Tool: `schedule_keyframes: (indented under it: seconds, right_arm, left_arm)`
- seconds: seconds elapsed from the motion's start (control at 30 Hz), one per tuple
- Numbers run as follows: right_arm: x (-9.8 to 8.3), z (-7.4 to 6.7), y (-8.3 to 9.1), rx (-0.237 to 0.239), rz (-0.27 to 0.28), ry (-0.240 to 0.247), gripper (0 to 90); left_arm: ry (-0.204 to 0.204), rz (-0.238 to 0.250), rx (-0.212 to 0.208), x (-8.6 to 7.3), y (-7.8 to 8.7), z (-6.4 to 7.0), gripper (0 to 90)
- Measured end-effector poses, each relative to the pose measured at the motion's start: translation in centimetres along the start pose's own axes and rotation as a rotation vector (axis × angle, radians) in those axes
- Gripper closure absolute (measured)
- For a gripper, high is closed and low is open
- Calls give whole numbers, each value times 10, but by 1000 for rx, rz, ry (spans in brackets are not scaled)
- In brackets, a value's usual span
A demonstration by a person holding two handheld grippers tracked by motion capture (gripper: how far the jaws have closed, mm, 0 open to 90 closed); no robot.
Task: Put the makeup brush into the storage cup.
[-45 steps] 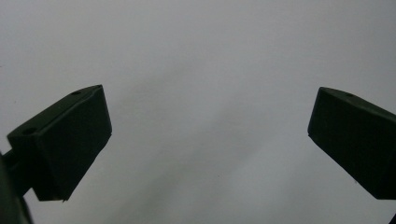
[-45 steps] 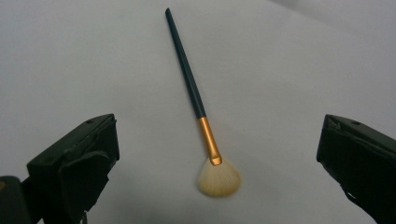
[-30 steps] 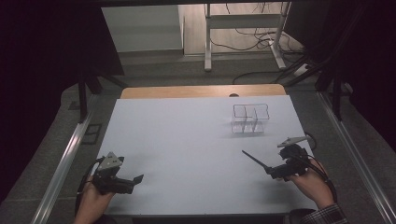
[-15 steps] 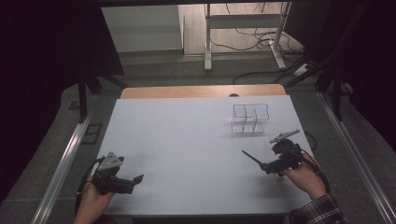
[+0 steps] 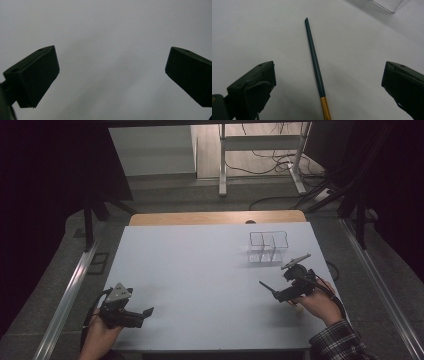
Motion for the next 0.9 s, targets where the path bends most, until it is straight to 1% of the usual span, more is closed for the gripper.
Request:
schedule_keyframes:
  seconds: [0.27, 0.4, 0.47, 0.63, 0.9]
  right_arm:
    - [14, -3, -6, -5, -18, 17, 0]
    - [17, -4, -7, -9, -26, 31, 0]
    - [16, -3, -8, -11, -32, 36, 0]
    - [11, 0, -10, -13, -44, 24, 1]
    - [-1, 2, -17, -2, -60, 11, 5]
  left_arm:
    - [0, -4, -1, 0, -1, 0, 0]
    - [0, -5, 0, 0, -1, 0, 0]
    - [0, -6, 0, 0, -1, 0, 0]
    - [-2, -10, -1, 0, -1, 0, 0]
    - [0, -10, -1, -1, -1, 0, 0]
Point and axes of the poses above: each handheld gripper's, and its own axes: y roughly backward along the jaws, x roughly out of its top, z roughly to its right, the point moved 5 cm from there along -y, roughly forward along the jaws, and after that the axes turned 7 degrees about -x, right-handed, at the moved point
